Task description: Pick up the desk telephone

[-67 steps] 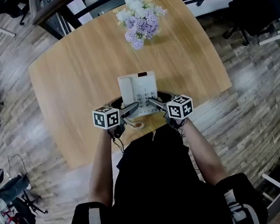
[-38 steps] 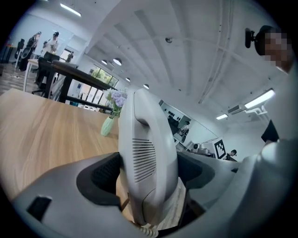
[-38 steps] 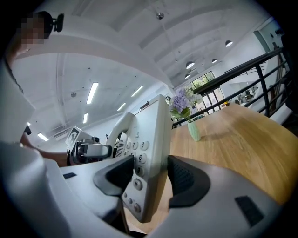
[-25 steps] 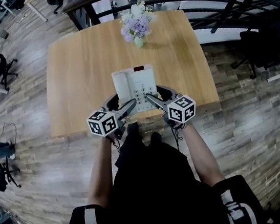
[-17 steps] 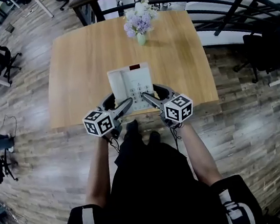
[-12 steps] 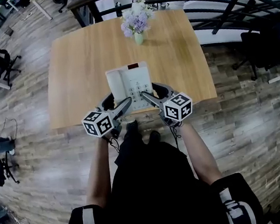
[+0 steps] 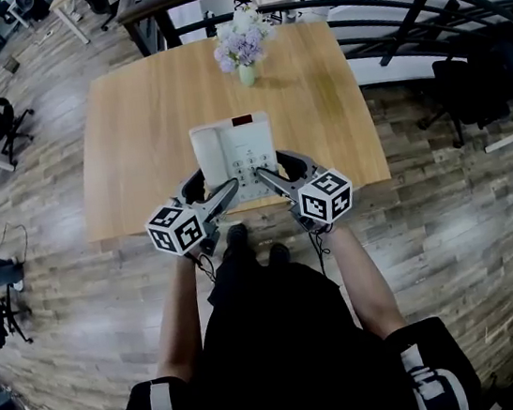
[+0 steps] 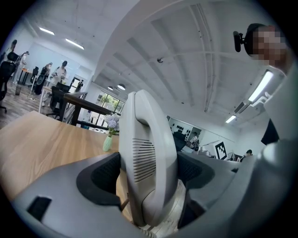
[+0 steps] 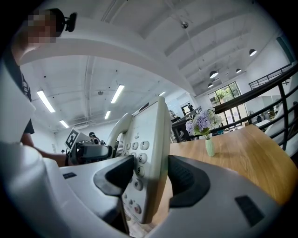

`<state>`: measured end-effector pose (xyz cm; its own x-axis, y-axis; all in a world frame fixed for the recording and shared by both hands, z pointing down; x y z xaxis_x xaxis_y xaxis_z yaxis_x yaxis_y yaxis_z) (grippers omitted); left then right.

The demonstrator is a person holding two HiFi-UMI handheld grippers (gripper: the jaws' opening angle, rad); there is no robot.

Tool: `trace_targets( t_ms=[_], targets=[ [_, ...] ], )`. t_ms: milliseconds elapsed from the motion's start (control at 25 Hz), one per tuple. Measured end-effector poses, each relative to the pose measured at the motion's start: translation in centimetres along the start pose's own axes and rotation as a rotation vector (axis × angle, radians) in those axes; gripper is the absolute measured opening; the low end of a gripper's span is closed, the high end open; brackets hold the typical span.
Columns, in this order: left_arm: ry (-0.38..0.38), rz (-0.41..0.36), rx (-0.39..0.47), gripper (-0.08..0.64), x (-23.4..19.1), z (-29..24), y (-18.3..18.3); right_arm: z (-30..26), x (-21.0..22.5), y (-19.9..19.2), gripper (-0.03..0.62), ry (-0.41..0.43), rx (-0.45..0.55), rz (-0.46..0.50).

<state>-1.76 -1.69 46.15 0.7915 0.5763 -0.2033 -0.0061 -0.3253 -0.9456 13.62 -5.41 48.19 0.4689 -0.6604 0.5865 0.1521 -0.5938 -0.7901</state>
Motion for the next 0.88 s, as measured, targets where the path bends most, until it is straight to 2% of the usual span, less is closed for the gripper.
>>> trace_targets(
  t_ms=[880],
  targets=[
    [-0.010, -0.010, -0.007, 0.382, -0.45, -0.76, 0.32, -0.29, 0.48, 0.61, 0.245, -0.022, -0.023, 0.000]
  ],
)
Point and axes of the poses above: the fingertips, and each gripper's own axes: z backward along the fingers, x to its right, y out of its top, the point moved 4 cm from there along z, backward along the fingers, and after that the axes turned 13 degrees about -z, right-handed, at the moved point
